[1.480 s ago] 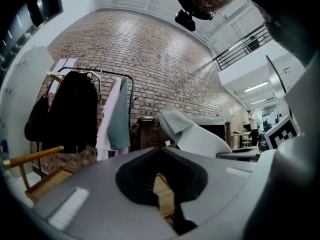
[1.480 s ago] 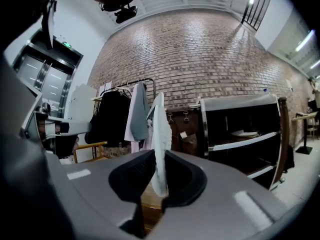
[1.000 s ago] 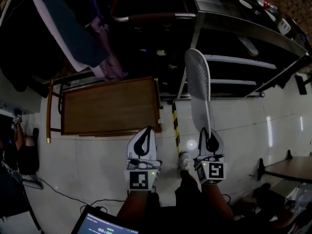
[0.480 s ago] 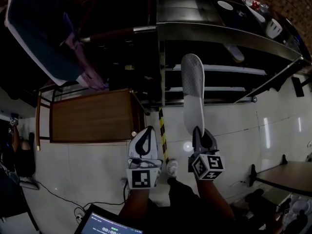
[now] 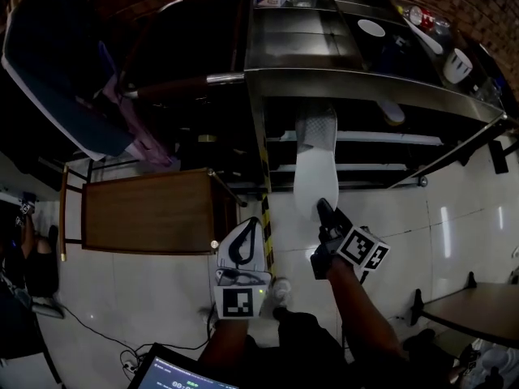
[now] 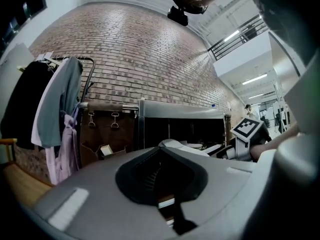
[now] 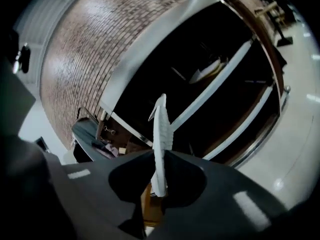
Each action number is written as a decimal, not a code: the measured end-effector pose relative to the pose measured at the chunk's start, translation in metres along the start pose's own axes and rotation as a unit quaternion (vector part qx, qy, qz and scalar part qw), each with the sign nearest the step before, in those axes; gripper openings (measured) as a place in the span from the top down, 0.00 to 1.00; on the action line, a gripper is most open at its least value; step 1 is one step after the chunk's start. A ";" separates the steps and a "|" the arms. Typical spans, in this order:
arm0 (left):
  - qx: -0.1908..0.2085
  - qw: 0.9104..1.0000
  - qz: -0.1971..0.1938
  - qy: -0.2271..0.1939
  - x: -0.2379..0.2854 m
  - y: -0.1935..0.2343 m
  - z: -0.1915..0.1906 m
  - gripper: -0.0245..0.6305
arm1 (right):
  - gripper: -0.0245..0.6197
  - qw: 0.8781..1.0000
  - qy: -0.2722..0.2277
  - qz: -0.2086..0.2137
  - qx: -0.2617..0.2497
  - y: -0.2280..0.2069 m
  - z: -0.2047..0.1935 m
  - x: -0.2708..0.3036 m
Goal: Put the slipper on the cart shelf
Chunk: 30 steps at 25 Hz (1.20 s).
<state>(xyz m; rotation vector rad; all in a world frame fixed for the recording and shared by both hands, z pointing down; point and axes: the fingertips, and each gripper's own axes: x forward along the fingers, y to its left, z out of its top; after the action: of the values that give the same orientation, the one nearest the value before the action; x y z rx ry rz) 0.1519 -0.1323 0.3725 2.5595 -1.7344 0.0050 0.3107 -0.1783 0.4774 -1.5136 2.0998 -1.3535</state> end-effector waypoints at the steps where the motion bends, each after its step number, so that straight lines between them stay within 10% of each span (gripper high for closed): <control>1: 0.003 1.000 0.000 -0.003 0.003 0.001 0.002 0.94 | 0.89 1.000 0.008 0.014 0.026 0.000 0.004 0.008; 10: 0.016 1.000 0.007 0.002 0.014 0.018 0.005 0.94 | 0.89 0.976 0.062 0.068 0.198 -0.006 0.041 0.082; 30: 0.031 0.998 0.045 0.017 0.010 0.055 0.016 0.94 | 0.85 0.963 0.079 0.008 0.256 -0.044 0.090 0.204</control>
<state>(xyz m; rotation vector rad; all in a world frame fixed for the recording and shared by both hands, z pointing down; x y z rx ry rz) 0.1043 -0.1624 0.3588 2.5062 -1.8645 0.1064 0.3048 -0.4005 0.5264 -1.2010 1.6438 -1.8777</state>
